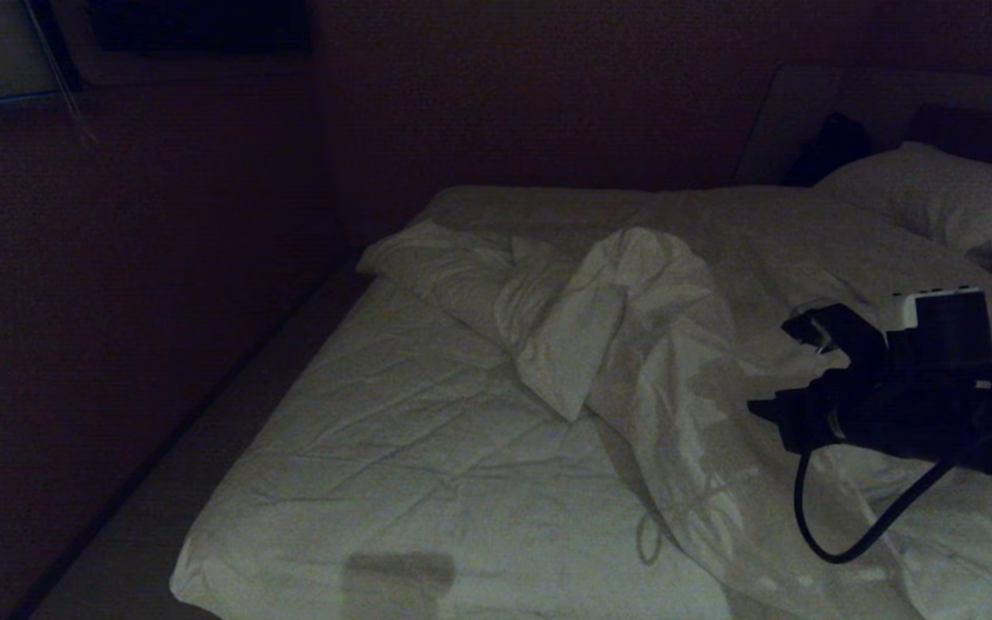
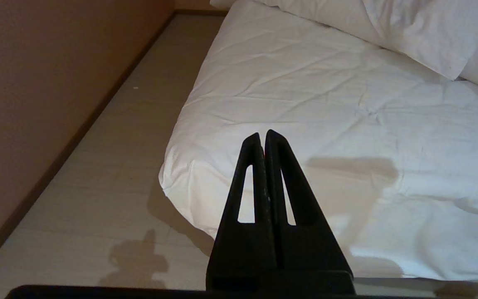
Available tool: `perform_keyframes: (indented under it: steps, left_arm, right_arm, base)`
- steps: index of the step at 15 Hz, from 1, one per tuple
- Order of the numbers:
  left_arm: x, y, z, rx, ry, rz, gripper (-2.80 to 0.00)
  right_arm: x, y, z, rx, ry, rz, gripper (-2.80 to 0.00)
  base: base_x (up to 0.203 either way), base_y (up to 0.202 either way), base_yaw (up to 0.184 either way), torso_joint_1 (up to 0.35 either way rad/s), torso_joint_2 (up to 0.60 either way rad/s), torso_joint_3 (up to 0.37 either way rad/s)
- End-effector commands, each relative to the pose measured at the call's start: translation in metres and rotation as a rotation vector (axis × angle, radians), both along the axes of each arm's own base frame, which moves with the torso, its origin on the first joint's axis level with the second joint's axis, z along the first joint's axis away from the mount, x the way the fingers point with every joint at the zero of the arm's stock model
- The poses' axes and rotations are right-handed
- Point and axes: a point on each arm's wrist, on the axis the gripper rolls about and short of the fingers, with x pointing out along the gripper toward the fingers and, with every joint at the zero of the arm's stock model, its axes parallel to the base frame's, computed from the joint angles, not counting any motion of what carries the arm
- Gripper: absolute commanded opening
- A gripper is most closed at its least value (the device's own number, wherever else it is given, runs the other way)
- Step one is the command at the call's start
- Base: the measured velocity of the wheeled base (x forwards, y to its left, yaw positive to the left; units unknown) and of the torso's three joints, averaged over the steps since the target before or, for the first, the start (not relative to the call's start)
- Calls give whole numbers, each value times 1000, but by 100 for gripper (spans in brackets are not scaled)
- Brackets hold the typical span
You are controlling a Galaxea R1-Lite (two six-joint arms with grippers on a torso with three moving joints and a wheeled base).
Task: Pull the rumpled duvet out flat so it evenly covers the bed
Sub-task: Hold the folded corner of the quilt
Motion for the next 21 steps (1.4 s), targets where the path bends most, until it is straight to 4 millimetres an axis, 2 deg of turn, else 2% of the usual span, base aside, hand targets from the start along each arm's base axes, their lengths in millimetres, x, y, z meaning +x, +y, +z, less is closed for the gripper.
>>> perform_keyframes:
  steps: [1, 7, 11, 15, 21]
  left_arm:
    - [0, 0, 0, -1, 0, 1, -280]
    - [0, 0, 0, -1, -1, 1, -280]
    - [0, 0, 0, -1, 0, 1, -280]
    - [0, 0, 0, -1, 0, 1, -280]
    - [0, 0, 0, -1, 0, 1, -280]
  right_arm:
    - [-1, 3, -1, -17, -2, 13, 0]
    - [-2, -2, 2, -35, -17, 1, 0]
    - [10, -29, -3, -49, -2, -80, 0]
    - [20, -30, -18, -35, 47, -66, 0]
    - [22, -27, -27, 63, 91, 52, 0]
  base:
    - [0, 0, 0, 0, 0, 0]
    - [0, 0, 0, 0, 0, 0]
    - [0, 0, 0, 0, 0, 0]
    - [0, 0, 0, 0, 0, 0]
    - [0, 0, 0, 0, 0, 0]
